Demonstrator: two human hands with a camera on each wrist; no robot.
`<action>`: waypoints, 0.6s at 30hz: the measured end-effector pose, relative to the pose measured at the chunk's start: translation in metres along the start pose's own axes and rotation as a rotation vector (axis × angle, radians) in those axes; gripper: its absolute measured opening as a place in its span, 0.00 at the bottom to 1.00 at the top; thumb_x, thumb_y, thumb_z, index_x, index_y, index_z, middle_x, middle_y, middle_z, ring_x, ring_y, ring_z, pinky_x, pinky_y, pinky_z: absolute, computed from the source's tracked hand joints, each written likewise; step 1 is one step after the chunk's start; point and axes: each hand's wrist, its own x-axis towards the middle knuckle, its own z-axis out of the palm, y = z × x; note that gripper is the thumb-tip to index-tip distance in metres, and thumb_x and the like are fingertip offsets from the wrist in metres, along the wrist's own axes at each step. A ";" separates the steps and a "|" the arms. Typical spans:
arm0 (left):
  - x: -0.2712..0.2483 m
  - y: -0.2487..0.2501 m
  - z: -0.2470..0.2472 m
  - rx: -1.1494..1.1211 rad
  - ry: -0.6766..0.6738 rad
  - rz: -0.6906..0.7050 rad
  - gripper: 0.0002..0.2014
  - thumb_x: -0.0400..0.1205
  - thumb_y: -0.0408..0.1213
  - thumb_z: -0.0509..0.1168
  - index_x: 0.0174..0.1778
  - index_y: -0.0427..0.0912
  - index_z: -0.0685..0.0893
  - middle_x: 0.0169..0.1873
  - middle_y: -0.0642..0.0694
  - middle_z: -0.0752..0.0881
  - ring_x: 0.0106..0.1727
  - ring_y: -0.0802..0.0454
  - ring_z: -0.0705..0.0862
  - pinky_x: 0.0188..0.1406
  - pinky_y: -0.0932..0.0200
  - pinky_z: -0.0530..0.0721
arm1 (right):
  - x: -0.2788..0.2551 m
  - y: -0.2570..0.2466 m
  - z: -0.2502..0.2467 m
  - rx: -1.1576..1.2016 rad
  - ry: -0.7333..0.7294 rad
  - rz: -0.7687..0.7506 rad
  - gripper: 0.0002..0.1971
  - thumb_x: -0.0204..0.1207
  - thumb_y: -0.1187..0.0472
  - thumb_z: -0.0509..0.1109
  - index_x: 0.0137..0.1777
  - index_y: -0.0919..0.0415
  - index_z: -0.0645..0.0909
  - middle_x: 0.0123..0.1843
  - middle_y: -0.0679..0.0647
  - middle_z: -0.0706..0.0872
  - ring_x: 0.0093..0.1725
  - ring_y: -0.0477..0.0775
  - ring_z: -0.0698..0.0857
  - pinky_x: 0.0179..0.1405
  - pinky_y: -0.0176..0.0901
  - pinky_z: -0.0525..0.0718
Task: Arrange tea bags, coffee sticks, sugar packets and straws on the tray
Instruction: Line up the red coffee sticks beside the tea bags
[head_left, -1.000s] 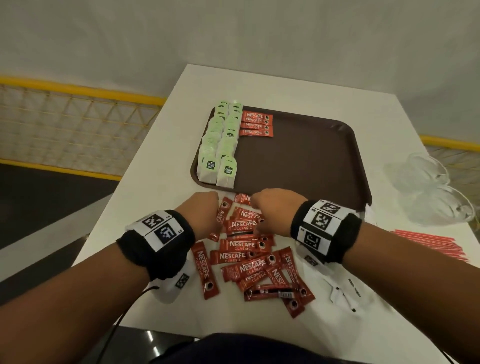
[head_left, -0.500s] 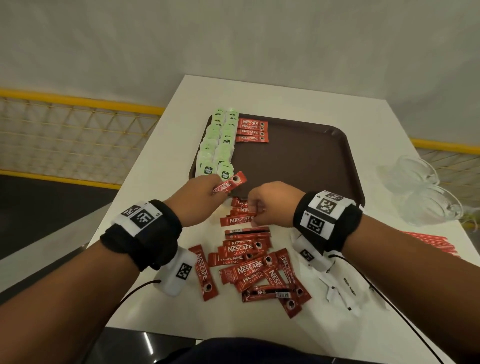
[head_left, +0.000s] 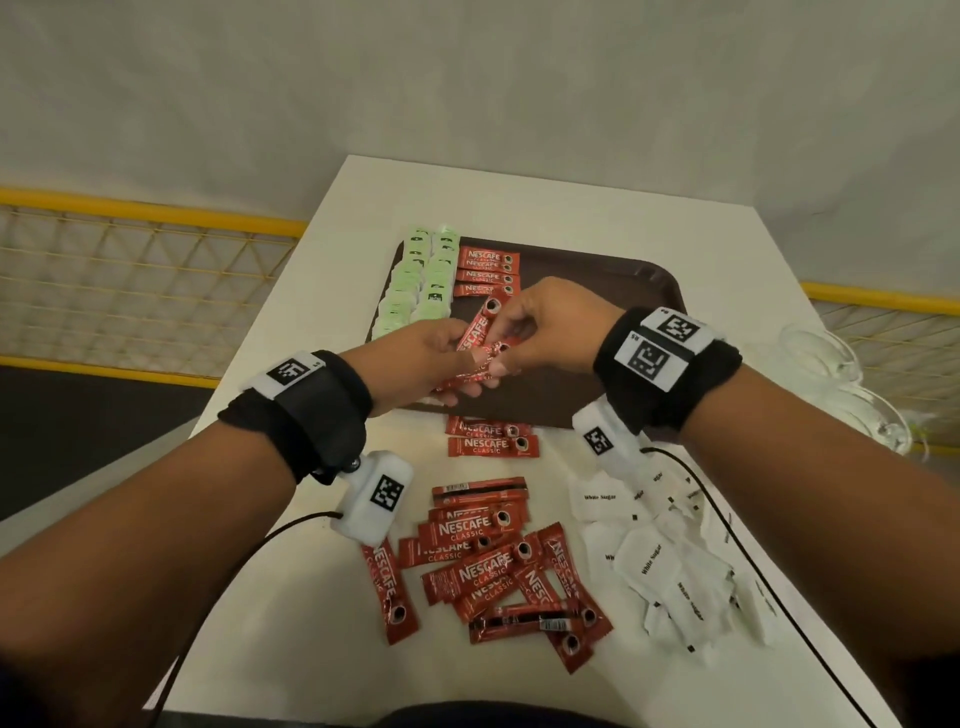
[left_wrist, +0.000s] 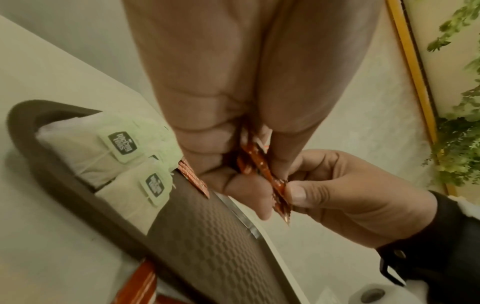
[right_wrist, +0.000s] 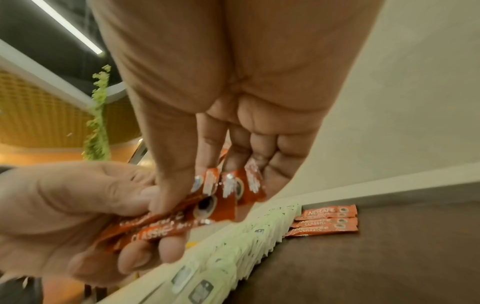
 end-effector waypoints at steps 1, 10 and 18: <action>0.004 0.000 -0.005 0.031 0.032 0.021 0.12 0.86 0.43 0.65 0.63 0.43 0.81 0.53 0.42 0.91 0.46 0.56 0.88 0.38 0.66 0.84 | 0.003 0.005 -0.002 0.056 0.046 0.011 0.10 0.67 0.55 0.82 0.48 0.55 0.90 0.43 0.45 0.90 0.44 0.41 0.86 0.49 0.38 0.83; 0.039 -0.007 -0.034 0.086 0.243 0.085 0.16 0.84 0.45 0.67 0.67 0.47 0.79 0.52 0.51 0.88 0.48 0.58 0.88 0.40 0.65 0.85 | 0.039 0.034 0.007 0.429 0.313 0.140 0.06 0.70 0.58 0.80 0.45 0.52 0.88 0.44 0.55 0.90 0.46 0.56 0.89 0.48 0.50 0.90; 0.066 -0.007 -0.050 -0.073 0.364 0.150 0.18 0.81 0.36 0.71 0.68 0.44 0.80 0.55 0.48 0.89 0.51 0.57 0.87 0.41 0.66 0.84 | 0.069 0.039 0.006 0.834 0.275 0.281 0.14 0.71 0.67 0.79 0.55 0.65 0.81 0.46 0.64 0.91 0.40 0.55 0.91 0.39 0.39 0.88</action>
